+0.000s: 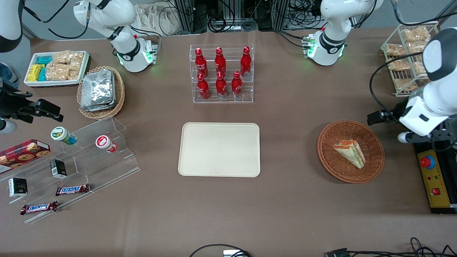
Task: Place sandwich from basket to tray
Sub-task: 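Lower the open left gripper over the sandwich in the wicker basket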
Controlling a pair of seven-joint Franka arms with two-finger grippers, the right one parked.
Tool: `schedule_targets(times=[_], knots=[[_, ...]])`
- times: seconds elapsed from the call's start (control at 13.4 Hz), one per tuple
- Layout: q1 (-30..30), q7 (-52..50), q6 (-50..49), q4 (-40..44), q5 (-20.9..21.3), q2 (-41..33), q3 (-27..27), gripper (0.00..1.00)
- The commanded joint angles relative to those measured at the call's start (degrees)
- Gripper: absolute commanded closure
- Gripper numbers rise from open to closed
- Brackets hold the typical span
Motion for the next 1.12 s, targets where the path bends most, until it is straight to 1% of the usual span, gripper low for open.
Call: schedule_targets(times=[0.0,0.22,0.3,0.45,0.6,0.67,0.82,0.89,1.04], knots=[[0.3,-0.1,-2.4,3.2,0.3,2.3,-0.4,0.0],[0.4,-0.5,-2.5,3.3,1.3,3.9,-0.4,0.0],[0.4,-2.5,-2.4,1.7,1.5,3.4,-0.3,0.0],[0.2,-13.7,-1.3,-0.3,1.6,3.1,-0.4,0.0],[0.5,-22.8,0.8,-1.5,1.9,2.3,-0.1,0.0],[2.2,-27.5,3.2,-2.0,1.6,2.7,0.1,0.0],[2.3,-38.6,8.2,-3.8,1.8,2.9,0.1,0.0],[2.1,-43.2,9.0,-3.9,2.0,3.7,-0.2,0.0],[1.5,-47.1,11.6,-4.1,1.6,6.9,-0.2,0.0]])
